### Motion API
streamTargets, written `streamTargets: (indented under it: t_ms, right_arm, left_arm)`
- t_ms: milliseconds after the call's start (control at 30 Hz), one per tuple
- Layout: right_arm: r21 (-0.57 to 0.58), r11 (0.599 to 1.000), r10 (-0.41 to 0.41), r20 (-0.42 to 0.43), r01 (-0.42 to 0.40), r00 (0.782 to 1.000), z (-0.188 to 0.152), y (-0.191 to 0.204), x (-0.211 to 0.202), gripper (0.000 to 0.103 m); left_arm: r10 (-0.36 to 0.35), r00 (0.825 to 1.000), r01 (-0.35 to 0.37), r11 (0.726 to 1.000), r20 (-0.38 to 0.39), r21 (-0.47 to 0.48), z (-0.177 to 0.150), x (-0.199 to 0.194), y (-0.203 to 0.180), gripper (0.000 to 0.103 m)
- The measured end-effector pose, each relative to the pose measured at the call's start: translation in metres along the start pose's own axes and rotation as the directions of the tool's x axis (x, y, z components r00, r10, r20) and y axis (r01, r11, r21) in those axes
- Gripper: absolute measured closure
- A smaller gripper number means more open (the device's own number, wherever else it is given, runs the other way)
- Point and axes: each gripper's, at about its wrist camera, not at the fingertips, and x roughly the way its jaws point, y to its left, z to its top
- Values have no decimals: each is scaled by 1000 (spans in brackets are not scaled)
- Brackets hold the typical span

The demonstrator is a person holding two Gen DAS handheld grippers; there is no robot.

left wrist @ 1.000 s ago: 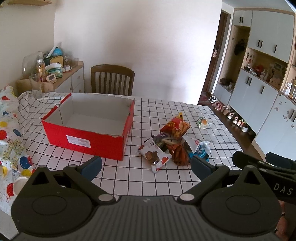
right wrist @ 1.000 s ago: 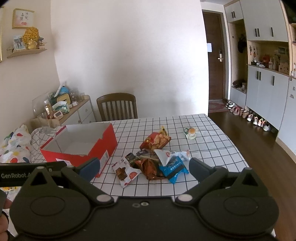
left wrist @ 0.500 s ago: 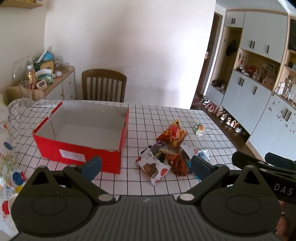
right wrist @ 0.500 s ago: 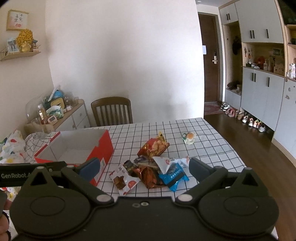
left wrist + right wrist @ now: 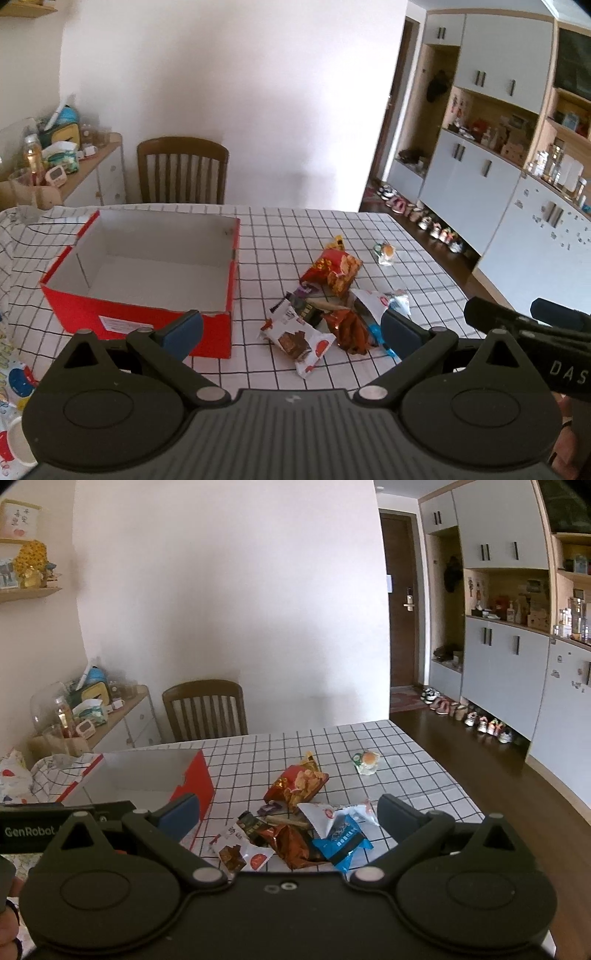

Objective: Organize snacks
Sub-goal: 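Lower left tool onto white chocolate-bar packet while right tool reaches blue wrapper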

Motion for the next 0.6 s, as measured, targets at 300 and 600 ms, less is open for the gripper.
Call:
streamTargets:
  t_ms: [300,600]
  right_arm:
    - [17,999,-39,-29,40,999,-5,-2,5,2]
    - [37,999,-28,-105,32,994,-8,-34,32,7]
  left_arm:
    - [-33,998,33,999,-54,7,-4,16,-2,0]
    - [36,991,-46,996,-128,-79,1,49,-6,0]
